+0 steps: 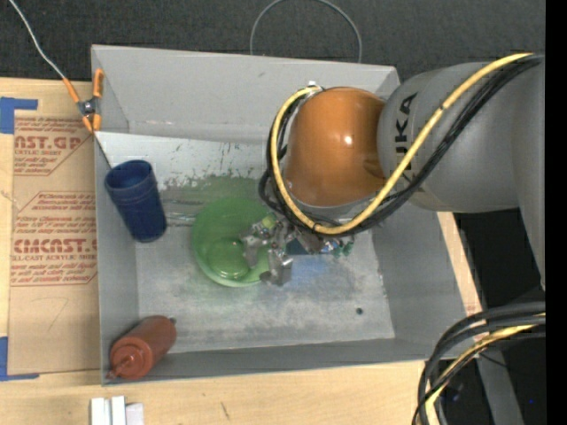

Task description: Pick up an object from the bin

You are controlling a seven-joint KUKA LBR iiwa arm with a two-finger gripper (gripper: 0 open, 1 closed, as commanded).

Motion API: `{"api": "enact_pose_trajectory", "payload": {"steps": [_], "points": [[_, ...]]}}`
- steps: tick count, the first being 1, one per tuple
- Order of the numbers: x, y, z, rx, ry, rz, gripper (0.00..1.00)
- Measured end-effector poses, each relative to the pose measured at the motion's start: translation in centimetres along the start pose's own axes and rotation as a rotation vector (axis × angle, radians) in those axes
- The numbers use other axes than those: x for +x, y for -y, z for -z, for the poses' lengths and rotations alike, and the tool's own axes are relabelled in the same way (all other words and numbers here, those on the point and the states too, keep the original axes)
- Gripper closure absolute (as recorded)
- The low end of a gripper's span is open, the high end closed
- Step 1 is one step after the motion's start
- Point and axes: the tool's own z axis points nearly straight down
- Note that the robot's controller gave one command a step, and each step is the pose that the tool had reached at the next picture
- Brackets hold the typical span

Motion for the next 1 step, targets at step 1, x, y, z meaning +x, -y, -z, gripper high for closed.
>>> {"api": "enact_pose_trajectory", "payload": {"steps": [1], "points": [[-0.75,0.40,7.87,-0.001,-0.002,0.057,1.00]]}}
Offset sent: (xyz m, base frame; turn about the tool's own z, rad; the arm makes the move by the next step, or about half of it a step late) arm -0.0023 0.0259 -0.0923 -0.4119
